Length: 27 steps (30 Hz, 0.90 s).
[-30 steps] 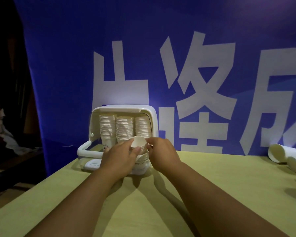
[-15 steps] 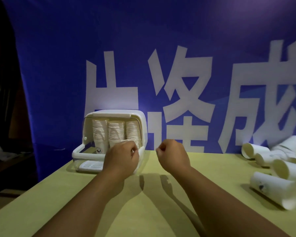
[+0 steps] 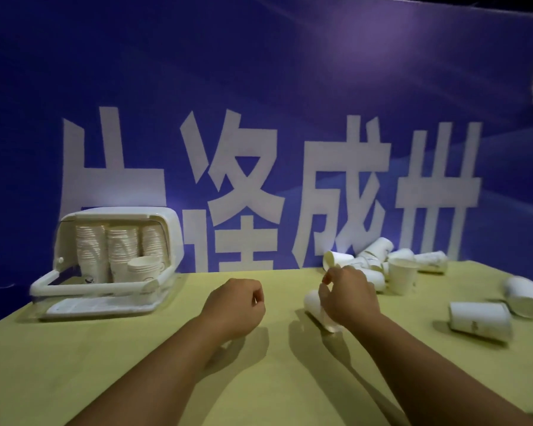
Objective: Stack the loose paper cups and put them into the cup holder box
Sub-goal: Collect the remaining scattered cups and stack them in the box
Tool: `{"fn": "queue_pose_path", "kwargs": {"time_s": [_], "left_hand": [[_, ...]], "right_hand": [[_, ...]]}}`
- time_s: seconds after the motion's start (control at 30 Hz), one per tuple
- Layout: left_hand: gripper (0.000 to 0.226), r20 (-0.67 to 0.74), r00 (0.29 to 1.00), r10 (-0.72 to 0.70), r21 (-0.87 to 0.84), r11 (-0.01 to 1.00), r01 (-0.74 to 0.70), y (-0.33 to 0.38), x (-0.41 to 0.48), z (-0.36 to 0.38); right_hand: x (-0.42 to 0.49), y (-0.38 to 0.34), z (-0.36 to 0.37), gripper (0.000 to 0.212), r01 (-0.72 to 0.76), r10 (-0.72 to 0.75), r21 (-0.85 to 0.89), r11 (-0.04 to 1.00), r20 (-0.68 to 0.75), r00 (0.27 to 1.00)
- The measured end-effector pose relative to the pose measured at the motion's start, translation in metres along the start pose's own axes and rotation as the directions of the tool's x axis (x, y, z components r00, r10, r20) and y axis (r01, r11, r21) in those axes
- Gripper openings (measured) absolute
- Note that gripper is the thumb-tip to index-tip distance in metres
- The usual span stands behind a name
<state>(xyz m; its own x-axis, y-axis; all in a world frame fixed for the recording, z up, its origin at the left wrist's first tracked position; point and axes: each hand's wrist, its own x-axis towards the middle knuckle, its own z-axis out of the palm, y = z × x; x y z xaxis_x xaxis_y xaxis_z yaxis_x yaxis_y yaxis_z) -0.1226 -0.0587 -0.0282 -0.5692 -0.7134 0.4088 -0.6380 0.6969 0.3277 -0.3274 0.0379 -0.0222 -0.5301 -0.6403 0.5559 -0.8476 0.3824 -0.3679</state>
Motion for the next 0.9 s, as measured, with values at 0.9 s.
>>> {"fn": "queue_pose_path", "kwargs": {"time_s": [0.9], "left_hand": [[0.094,0.152,0.971,0.184,-0.103,0.98,-0.17,0.055,0.053,0.098]], "right_hand": [[0.06,0.111,0.076,0.084,-0.115,0.194,-0.222,0.968,0.378,0.905]]}}
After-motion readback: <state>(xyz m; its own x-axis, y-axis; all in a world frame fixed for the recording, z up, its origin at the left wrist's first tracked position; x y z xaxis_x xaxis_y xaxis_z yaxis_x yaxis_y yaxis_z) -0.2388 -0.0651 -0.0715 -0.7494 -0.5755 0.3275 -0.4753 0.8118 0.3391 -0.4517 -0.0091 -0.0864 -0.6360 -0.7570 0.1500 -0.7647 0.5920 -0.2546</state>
